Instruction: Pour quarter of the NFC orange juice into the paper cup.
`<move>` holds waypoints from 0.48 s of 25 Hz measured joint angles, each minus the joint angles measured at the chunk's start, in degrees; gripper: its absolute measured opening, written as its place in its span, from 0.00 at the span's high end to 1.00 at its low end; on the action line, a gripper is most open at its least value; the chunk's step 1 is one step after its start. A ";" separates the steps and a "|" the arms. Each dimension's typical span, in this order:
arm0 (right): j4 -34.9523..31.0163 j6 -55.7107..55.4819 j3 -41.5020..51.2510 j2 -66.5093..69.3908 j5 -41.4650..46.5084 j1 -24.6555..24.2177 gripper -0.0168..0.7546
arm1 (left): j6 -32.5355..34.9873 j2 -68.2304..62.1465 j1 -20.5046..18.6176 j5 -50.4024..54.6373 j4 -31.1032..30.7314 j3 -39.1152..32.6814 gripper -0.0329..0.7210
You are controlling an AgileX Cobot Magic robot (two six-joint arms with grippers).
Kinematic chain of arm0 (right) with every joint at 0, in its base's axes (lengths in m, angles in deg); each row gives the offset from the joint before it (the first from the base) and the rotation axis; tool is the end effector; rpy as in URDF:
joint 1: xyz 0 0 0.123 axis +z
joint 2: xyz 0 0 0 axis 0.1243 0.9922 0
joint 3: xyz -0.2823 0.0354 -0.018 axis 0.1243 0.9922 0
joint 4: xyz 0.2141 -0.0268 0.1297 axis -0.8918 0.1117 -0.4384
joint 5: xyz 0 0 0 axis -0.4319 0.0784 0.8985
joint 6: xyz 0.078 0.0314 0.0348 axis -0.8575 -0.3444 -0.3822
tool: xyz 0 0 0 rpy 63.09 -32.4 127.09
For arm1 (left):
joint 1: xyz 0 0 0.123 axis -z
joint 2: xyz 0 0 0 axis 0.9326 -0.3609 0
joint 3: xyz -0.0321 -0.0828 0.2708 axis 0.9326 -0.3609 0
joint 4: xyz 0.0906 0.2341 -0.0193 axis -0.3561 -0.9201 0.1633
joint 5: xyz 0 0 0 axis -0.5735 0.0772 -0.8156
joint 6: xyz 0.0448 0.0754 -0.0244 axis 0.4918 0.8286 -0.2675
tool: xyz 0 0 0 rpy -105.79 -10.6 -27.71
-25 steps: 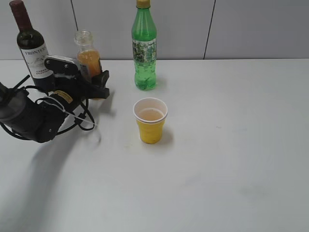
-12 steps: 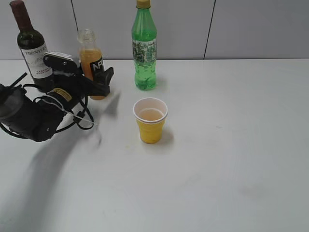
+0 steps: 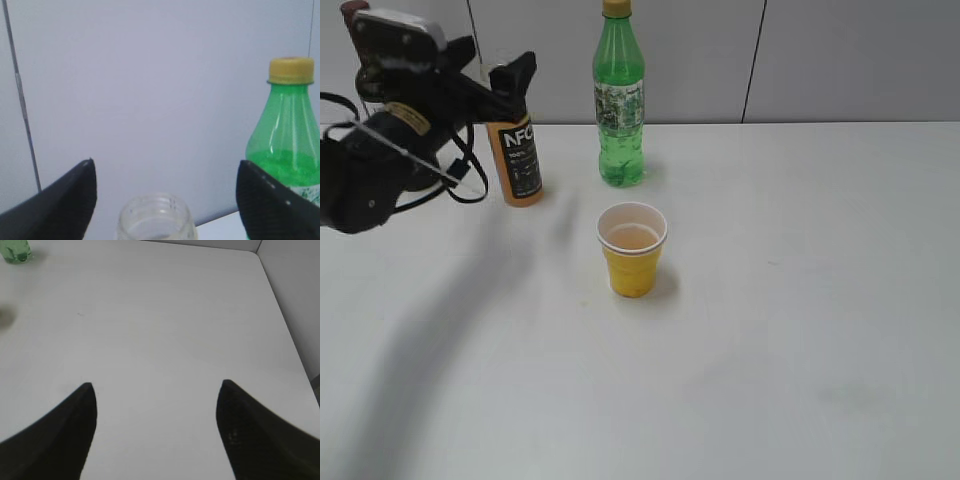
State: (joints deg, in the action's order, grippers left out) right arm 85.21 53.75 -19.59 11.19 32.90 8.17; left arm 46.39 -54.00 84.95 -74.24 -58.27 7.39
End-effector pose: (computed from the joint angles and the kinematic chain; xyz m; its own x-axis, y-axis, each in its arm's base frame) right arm -0.0059 0.0047 0.2818 -0.4199 -0.0610 -0.9055 -0.0870 0.9958 -0.0268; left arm 0.3983 -0.1186 0.1695 0.1418 0.0378 -0.9892 0.3046 0.9491 0.0799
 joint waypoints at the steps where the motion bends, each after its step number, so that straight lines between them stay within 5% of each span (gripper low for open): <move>1: 0.00 0.00 0.00 0.00 0.00 0.00 0.21 | 0.06 2.83 0.00 3.12 -0.36 -0.70 0.10; 12: 0.00 0.00 0.00 0.00 0.00 0.00 0.21 | 0.30 41.10 1.22 57.60 -1.23 -4.55 0.17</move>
State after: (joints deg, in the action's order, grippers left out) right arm 85.21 53.75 -19.59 11.19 32.90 8.17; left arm 46.70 -12.90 86.17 -16.64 -59.50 2.84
